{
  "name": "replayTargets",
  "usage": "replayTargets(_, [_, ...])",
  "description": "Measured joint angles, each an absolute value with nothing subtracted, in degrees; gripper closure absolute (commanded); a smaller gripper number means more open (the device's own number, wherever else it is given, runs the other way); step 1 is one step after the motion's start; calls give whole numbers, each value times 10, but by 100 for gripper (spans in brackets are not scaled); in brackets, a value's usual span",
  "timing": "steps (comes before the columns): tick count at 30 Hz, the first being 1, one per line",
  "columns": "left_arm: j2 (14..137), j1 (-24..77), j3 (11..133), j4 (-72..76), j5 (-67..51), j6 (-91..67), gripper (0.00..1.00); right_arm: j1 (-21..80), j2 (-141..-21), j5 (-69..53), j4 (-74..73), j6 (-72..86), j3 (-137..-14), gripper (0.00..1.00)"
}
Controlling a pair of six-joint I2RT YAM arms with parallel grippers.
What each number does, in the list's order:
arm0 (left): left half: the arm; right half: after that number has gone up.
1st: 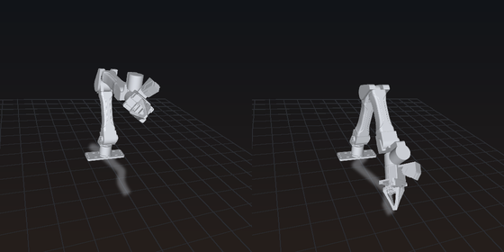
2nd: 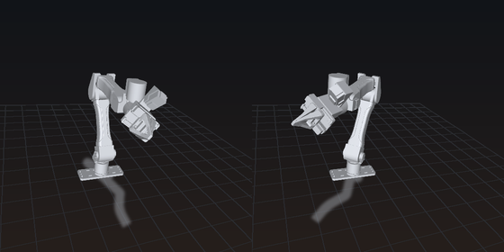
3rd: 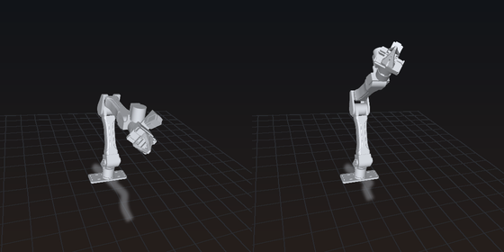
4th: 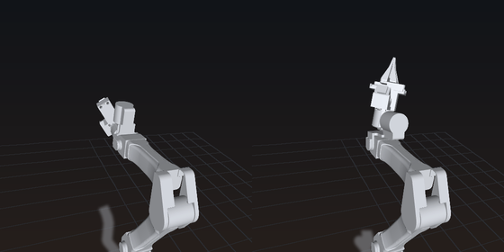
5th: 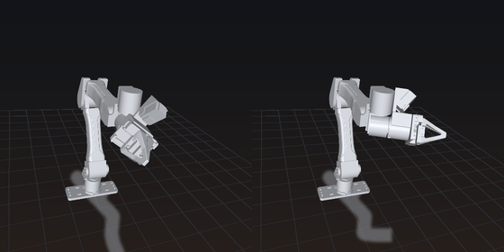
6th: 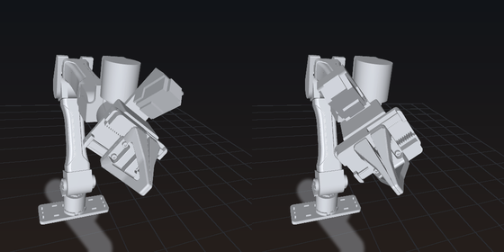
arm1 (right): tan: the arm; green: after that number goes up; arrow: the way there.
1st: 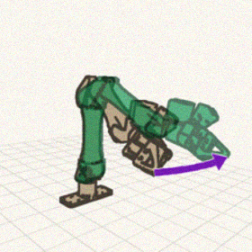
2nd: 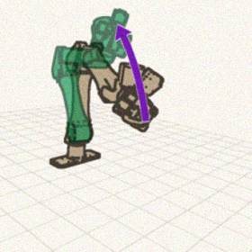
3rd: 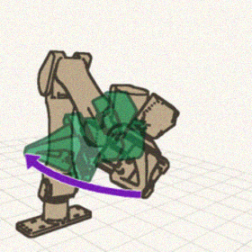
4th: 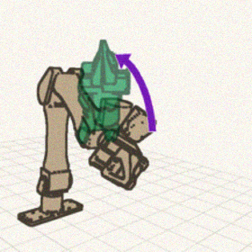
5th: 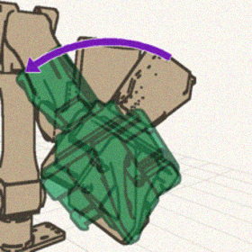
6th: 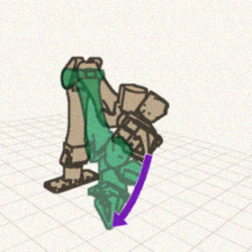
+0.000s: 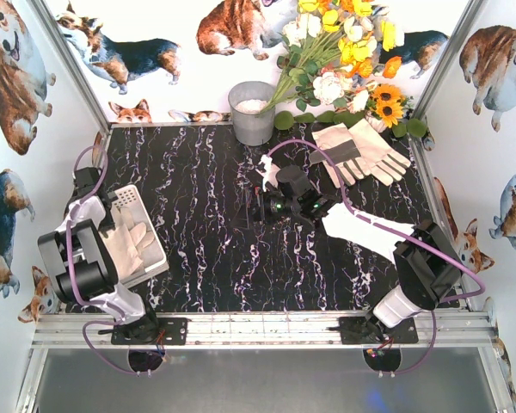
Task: Put the gloves into the storage basket
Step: Adjust the glove at the center of the board.
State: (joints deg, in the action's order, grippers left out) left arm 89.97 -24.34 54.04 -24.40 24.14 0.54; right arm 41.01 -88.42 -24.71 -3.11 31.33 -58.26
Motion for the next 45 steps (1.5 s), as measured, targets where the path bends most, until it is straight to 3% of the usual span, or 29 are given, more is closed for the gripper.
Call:
replayTargets(8, [928, -245, 545, -236, 206, 23, 63, 410, -884, -248, -32, 314, -583, 3])
replayTargets(15, [914, -248, 543, -234, 177, 32, 43, 410, -876, -224, -63, 300, -583, 1])
replayTargets(23, [750, -233, 523, -229, 111, 35, 26, 386, -780, -137, -146, 265, -573, 0])
replayTargets(28, [675, -163, 524, -209, 62, 32, 21, 309, -741, -77, -193, 242, -564, 0])
replayTargets(36, [692, -22, 540, -188, 32, 37, 19, 137, -796, -33, -207, 276, -564, 0])
replayTargets(45, [700, -22, 518, -121, 63, 34, 18, 0, -856, -22, -74, 399, -501, 16])
